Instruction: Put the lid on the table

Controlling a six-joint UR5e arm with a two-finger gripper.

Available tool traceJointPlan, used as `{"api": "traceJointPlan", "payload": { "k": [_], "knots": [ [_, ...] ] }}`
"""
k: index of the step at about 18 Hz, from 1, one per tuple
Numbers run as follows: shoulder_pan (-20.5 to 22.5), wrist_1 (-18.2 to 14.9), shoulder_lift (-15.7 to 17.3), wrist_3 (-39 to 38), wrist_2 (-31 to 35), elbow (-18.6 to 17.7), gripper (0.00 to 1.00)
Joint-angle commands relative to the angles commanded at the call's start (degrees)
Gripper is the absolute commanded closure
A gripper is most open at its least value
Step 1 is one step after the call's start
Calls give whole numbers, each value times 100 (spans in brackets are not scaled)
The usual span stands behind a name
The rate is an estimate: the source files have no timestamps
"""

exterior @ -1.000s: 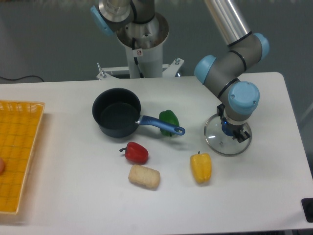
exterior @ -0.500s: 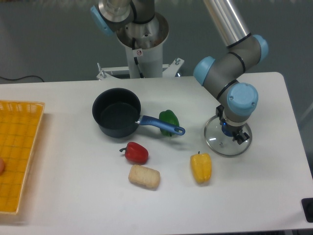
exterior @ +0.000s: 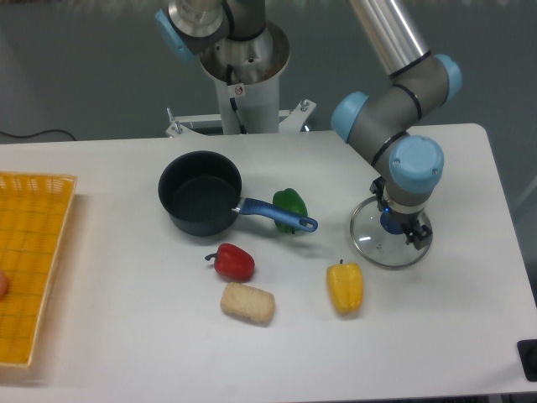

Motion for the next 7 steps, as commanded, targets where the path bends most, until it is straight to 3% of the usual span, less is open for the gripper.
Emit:
{"api": "traceJointPlan", "payload": {
  "k": [7],
  "knots": [
    [-431, -70, 544, -44, -26, -35, 0]
  ]
}}
